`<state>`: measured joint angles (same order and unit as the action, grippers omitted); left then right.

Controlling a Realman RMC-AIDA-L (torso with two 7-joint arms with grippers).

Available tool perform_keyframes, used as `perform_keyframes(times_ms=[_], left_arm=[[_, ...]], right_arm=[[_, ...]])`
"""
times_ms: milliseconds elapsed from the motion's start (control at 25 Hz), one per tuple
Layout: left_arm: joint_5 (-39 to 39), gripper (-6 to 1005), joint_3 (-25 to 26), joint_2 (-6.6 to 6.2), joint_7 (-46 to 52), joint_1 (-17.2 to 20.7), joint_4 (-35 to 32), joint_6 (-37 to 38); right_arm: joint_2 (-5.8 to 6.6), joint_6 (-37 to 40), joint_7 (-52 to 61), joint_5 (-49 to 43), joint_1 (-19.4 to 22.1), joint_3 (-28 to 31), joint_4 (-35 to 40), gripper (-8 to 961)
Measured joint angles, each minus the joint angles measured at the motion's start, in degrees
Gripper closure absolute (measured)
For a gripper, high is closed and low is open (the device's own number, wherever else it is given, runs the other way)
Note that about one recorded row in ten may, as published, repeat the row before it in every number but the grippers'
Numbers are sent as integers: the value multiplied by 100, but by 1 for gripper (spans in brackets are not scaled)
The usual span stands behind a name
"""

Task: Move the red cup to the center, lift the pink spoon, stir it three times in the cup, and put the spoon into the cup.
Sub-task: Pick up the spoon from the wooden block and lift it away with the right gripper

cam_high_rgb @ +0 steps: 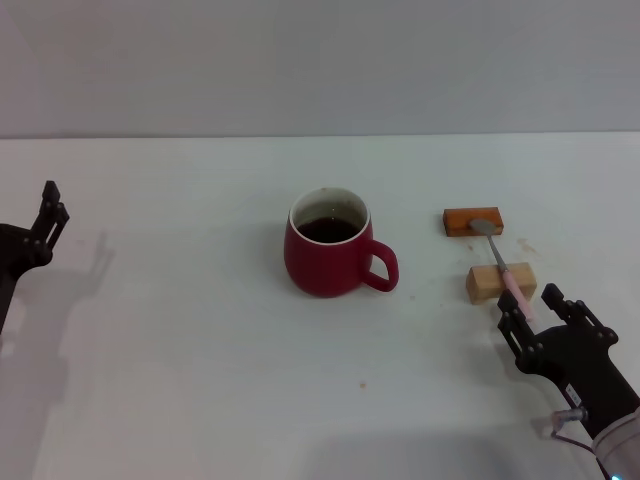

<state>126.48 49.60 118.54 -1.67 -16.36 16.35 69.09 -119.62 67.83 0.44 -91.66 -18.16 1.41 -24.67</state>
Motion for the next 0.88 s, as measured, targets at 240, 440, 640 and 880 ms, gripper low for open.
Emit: perform_keyframes(times_ms=[240,440,640,880], left_arm=[[0,147,-3,2,0,-10,1,0],[-1,147,-3,2,0,-11,7,-1],[0,148,-3,2,0,-1,20,-1],[-1,148,-3,2,0,-1,0,-13]], right_arm=[[0,-86,0,0,-18,11,11,517],[0,-80,0,0,-21,11,4,532],[2,-59,0,-22,-21,9,-4,546],[9,-74,4,-26,-29,8,-3,570]])
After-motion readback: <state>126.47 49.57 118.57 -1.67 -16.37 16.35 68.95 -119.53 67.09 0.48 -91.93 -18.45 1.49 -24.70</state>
